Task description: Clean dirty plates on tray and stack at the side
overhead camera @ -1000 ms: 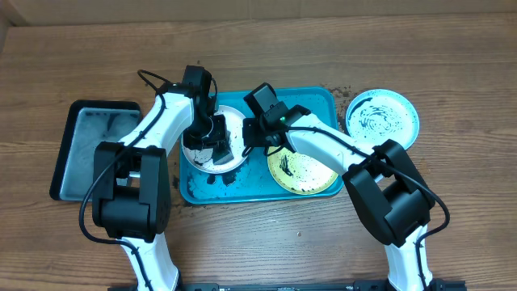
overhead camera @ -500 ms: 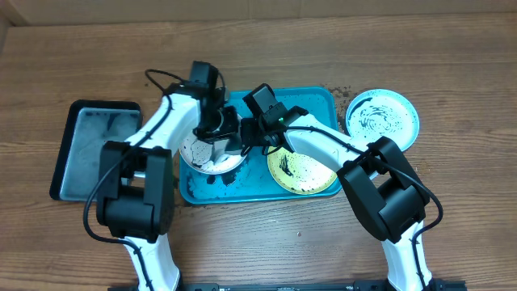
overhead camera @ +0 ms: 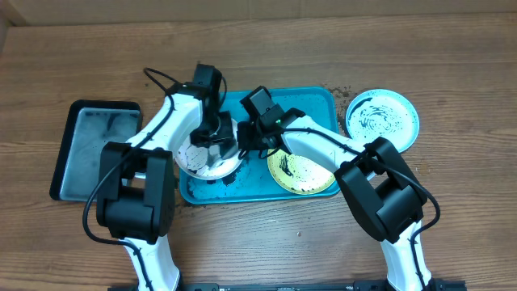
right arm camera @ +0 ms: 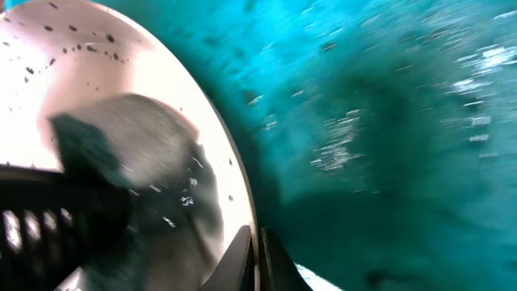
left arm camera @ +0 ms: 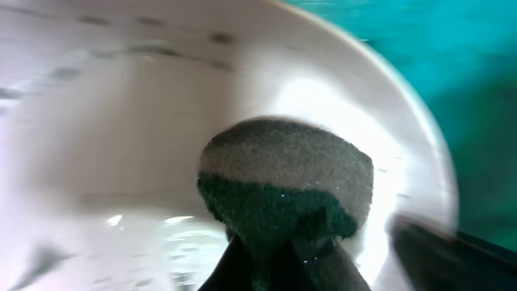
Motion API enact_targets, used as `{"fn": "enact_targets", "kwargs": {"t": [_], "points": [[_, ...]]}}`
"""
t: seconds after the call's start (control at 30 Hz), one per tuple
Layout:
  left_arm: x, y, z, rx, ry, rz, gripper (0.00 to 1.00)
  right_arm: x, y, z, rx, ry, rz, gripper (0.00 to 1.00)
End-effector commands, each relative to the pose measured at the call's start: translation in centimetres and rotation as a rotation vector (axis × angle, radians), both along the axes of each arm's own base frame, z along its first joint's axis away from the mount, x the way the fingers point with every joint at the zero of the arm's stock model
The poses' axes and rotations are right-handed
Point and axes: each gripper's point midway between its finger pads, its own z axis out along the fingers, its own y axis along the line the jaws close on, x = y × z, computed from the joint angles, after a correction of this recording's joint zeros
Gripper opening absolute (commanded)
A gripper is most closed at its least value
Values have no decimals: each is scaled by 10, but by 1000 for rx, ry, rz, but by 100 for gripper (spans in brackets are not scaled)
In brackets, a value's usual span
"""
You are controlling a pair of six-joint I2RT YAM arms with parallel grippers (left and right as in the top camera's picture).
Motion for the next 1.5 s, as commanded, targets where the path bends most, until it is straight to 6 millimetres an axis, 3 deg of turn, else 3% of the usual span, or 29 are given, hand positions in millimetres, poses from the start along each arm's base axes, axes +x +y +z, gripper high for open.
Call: {"fn": "enact_targets", "kwargs": {"t": [0.0, 0.2, 0.37, 0.57, 0.63, 0.67, 0.77, 0.9, 1.17, 1.37, 1.47], "points": [[-11, 90, -9, 345, 47, 119, 4, -3, -6, -17, -43, 22, 3, 4], [-5, 105, 12, 344, 50, 175, 4, -1, -8, -17, -55, 11, -2, 4], [9, 106, 56, 332, -14, 194, 4, 6, -3, -4, -45, -36, 36, 4], [16, 115, 136, 287, -181, 346, 4, 33, -14, 46, -124, -202, 20, 4], [13, 125, 160, 264, -245, 397, 4, 41, -22, 67, -172, -264, 9, 4], [8, 135, 179, 230, -291, 436, 4, 47, -30, 90, -215, -322, 9, 4], [-1, 152, 198, 164, -325, 499, 4, 56, -42, 124, -277, -416, 12, 4], [-14, 179, 203, 62, -317, 591, 4, 62, -60, 176, -380, -556, 3, 4], [-37, 229, 190, -48, -256, 713, 4, 51, -78, 263, -658, -841, 28, 4], [-45, 246, 188, -43, -255, 764, 4, 26, -61, 320, -999, -1067, 82, 4], [-44, 245, 188, -44, -254, 761, 4, 15, -49, 338, -1061, -1129, 92, 4]]}}
